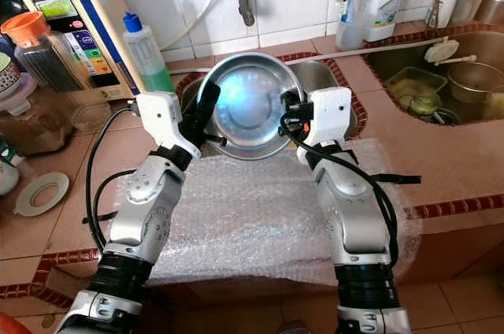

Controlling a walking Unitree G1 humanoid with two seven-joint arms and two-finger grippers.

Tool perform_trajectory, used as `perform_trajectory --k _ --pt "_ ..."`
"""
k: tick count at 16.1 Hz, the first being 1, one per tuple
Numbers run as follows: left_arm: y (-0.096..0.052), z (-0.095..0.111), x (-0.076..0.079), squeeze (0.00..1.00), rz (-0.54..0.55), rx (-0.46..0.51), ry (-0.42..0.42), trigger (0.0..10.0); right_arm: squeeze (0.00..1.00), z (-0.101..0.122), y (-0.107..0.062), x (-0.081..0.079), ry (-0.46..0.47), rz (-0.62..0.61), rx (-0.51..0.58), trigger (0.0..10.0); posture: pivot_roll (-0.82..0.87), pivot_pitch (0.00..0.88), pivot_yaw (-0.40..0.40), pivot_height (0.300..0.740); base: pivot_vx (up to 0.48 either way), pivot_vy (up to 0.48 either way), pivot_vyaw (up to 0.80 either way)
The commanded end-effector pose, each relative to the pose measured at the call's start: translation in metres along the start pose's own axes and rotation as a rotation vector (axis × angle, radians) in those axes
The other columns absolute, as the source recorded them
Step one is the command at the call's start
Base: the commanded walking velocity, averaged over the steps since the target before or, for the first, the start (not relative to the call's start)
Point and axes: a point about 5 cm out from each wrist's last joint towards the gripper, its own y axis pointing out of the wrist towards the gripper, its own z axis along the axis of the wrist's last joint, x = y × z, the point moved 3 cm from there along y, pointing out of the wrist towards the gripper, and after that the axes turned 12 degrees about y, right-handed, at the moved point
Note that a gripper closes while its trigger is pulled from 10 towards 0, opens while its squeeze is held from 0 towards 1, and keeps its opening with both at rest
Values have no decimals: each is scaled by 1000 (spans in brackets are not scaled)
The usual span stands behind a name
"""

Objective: Kitchen organization

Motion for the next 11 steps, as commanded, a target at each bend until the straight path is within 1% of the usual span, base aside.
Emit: perform_trajectory --k 1,8,9,10,11 --pt "3 9 5 0 -23 32 10 10000 0 -3 4 -14 3 52 -16 0 -378 91 175 740 0 0 0" --pt "3 9 5 0 -23 32 10 10000 0 -3 4 -14 3 52 -16 0 -378 91 175 740 0 0 0" --pt "1 10 5 1000 -36 30 10 10000 0 -5 4 -6 54 -5 -13 0 -367 82 179 740 0 0 0" --pt "-1 10 6 1000 -56 28 9 10000 0 -7 1 6 113 -86 -9 0 -367 82 179 740 0 0 0" --pt "-1 10 8 1000 -72 27 6 10000 0 -7 1 8 122 -109 -5 0 -366 84 180 740 0 0 0"
